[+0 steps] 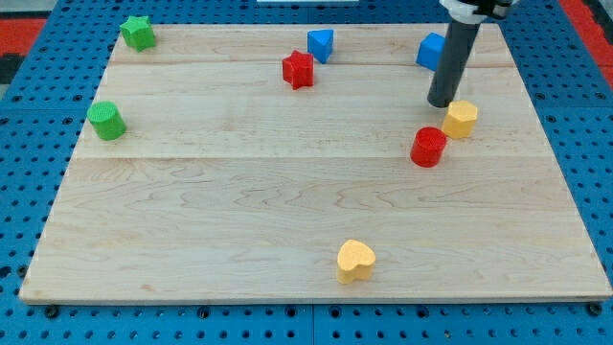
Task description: Push the red star below the green circle
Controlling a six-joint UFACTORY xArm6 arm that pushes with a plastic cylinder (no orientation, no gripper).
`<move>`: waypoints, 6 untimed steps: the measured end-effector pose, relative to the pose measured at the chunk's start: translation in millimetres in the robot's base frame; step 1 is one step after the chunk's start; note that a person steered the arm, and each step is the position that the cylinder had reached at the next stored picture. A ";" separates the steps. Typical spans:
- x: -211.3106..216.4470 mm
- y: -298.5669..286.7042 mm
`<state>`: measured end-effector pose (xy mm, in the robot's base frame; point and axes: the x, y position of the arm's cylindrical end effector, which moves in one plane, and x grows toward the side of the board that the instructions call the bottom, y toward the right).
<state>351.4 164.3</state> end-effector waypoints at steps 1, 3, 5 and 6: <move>-1.4 -9.1; -1.4 -18.2; -1.4 -21.7; -7.1 -30.6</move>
<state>344.3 133.7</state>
